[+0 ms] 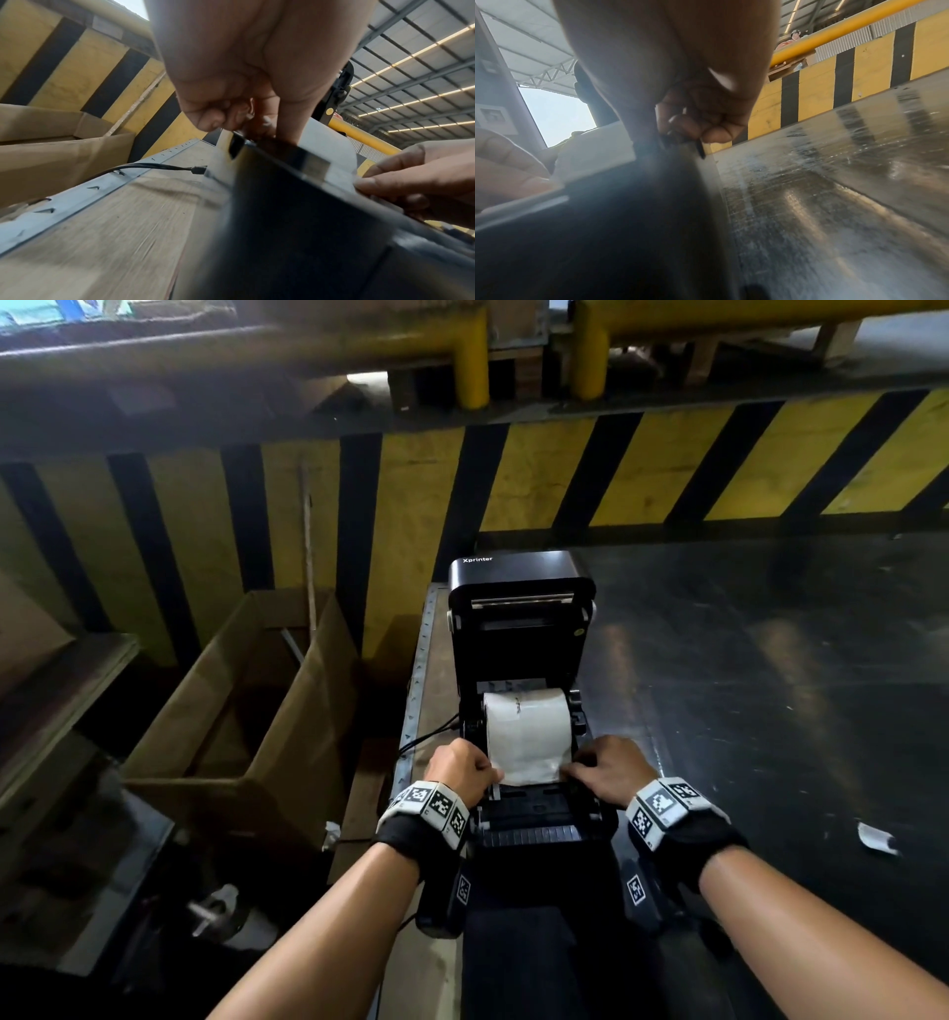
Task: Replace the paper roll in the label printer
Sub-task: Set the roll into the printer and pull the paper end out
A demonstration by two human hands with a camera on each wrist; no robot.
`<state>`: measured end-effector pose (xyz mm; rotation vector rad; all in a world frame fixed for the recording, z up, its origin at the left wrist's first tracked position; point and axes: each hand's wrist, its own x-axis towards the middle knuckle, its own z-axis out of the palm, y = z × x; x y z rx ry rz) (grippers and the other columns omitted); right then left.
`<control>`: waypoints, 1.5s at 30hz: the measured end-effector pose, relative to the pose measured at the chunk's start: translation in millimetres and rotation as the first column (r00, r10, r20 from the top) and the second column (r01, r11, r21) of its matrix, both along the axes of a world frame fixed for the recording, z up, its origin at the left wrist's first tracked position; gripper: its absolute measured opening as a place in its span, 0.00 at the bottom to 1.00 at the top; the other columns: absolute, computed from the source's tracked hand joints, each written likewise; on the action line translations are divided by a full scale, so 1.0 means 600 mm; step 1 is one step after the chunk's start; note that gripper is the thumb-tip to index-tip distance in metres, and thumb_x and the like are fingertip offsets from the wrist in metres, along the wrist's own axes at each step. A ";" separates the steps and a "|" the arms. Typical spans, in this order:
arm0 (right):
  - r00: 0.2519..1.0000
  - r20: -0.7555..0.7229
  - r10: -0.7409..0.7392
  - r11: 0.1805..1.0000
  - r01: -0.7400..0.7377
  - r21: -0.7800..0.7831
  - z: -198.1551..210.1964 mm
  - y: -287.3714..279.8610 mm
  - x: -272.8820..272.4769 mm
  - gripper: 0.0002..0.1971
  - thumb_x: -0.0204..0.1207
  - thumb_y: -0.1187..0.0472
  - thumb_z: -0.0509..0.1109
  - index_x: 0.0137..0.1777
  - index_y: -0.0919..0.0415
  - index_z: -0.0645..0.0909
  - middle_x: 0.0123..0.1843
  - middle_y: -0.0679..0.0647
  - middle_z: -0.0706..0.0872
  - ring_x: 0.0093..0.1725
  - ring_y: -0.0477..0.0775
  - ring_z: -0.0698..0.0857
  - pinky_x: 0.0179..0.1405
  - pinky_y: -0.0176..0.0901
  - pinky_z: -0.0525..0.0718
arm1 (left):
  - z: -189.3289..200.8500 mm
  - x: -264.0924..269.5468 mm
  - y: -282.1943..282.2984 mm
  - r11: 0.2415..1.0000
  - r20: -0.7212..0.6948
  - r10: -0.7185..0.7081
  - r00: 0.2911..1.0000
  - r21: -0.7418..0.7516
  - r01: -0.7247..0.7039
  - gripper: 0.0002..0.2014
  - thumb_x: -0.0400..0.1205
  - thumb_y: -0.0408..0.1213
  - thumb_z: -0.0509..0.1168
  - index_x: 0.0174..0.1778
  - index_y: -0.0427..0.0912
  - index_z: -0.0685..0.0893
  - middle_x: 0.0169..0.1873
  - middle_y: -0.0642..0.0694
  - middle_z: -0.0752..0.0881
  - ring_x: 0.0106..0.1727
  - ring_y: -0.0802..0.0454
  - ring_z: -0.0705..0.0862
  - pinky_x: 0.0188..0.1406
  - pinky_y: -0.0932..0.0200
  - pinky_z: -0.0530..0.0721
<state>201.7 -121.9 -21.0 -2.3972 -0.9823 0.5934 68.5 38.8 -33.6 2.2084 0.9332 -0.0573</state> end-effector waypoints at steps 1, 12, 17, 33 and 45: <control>1.000 -0.008 -0.005 1.000 0.005 -0.004 -0.001 0.000 0.000 0.14 0.73 0.52 0.69 0.44 0.63 0.88 0.49 0.61 0.91 0.49 0.59 0.86 0.41 0.36 0.70 | 0.000 0.001 0.001 1.000 0.001 -0.003 1.000 -0.001 0.003 0.16 0.74 0.44 0.72 0.23 0.41 0.81 0.26 0.43 0.80 0.31 0.47 0.79 0.33 0.62 0.74; 0.990 -0.125 -0.061 0.998 0.057 -0.033 -0.006 0.009 0.020 0.15 0.68 0.49 0.74 0.45 0.60 0.89 0.47 0.60 0.92 0.48 0.58 0.88 0.49 0.44 0.83 | 0.002 0.005 0.009 1.000 0.008 0.002 1.000 -0.002 -0.002 0.08 0.73 0.42 0.74 0.38 0.40 0.92 0.37 0.43 0.90 0.37 0.51 0.84 0.35 0.64 0.76; 0.987 -0.153 -0.045 0.999 0.043 -0.018 -0.011 0.007 0.025 0.11 0.68 0.53 0.74 0.46 0.59 0.89 0.48 0.58 0.92 0.50 0.57 0.88 0.52 0.47 0.86 | 0.007 0.006 0.017 1.000 0.006 -0.006 1.000 -0.027 0.007 0.09 0.70 0.43 0.76 0.38 0.40 0.92 0.32 0.46 0.88 0.34 0.55 0.82 0.31 0.66 0.74; 0.986 -0.166 -0.030 0.999 0.025 -0.032 -0.011 0.004 0.027 0.09 0.67 0.53 0.74 0.42 0.56 0.90 0.47 0.55 0.92 0.47 0.54 0.87 0.51 0.45 0.85 | 0.034 -0.002 0.000 0.995 -0.033 -0.010 0.999 0.103 0.013 0.12 0.70 0.46 0.76 0.42 0.41 0.87 0.34 0.49 0.83 0.36 0.54 0.80 0.28 0.70 0.75; 0.994 -0.103 -0.037 0.998 0.032 -0.048 -0.014 0.004 0.022 0.09 0.65 0.54 0.74 0.41 0.56 0.90 0.45 0.57 0.92 0.46 0.57 0.88 0.42 0.41 0.82 | 0.013 -0.043 -0.040 0.873 -0.053 -0.350 0.935 0.344 0.346 0.15 0.78 0.51 0.66 0.56 0.50 0.86 0.51 0.47 0.80 0.54 0.48 0.80 0.56 0.53 0.82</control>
